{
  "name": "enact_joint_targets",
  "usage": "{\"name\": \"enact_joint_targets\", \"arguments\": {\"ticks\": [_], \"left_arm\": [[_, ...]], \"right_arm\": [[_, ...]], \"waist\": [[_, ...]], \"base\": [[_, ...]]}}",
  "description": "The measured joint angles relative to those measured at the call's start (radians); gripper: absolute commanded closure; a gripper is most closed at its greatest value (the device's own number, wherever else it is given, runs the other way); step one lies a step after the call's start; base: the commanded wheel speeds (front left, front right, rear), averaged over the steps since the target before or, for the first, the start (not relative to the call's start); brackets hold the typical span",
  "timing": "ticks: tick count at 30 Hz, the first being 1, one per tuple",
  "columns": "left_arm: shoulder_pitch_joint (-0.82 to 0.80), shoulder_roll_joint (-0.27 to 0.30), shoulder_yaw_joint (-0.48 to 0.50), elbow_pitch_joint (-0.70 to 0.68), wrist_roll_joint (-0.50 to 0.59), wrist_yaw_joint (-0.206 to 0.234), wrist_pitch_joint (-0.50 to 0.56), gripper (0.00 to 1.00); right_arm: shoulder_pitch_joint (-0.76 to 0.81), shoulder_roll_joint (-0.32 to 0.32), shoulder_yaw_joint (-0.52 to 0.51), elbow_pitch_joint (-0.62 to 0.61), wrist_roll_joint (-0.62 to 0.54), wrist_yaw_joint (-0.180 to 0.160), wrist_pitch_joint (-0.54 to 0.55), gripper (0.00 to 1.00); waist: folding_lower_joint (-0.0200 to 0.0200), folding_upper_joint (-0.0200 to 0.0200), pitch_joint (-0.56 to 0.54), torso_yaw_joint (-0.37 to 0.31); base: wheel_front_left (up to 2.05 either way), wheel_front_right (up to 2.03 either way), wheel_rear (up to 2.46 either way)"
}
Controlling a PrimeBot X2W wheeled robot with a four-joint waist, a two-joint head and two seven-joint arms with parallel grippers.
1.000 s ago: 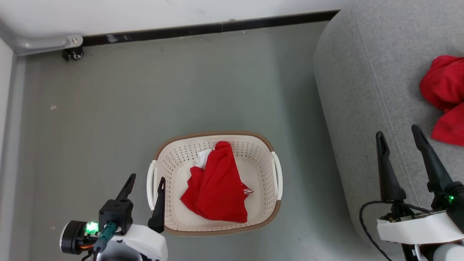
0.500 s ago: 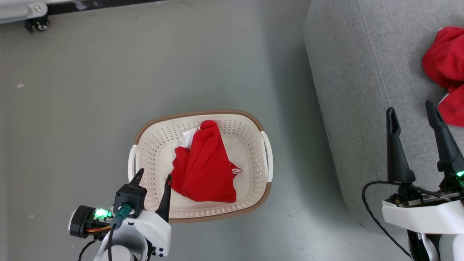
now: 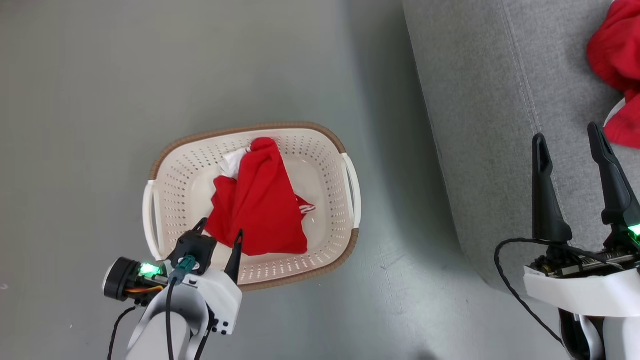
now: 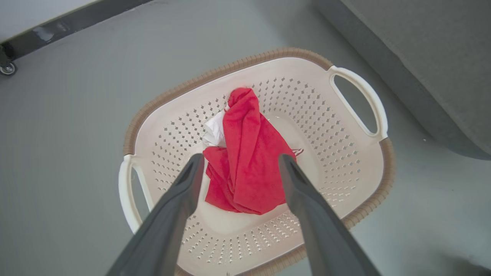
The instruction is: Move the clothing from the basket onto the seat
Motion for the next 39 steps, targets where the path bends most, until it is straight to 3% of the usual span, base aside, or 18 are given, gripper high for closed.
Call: {"name": "enact_joint_targets", "arguments": {"ticks": [19, 39], "left_arm": [[-0.173, 0.029, -0.019, 0.166, 0.039, -0.044, 0.052, 0.00], [-0.316, 0.056, -0.002, 0.299, 0.044, -0.044, 0.090, 0.00]], "right_arm": [[-0.060, 0.004, 0.017, -0.001, 0.017, 0.000, -0.031, 0.00], [-0.138, 0.007, 0.033, 0.007, 0.026, 0.000, -0.058, 0.00]], "waist": [[0.0000, 0.0000, 0.162, -0.067], [0.0000, 0.0000, 0.290, -0.120]], "base": [[0.00, 0.00, 0.00], [0.00, 0.00, 0.00]]}}
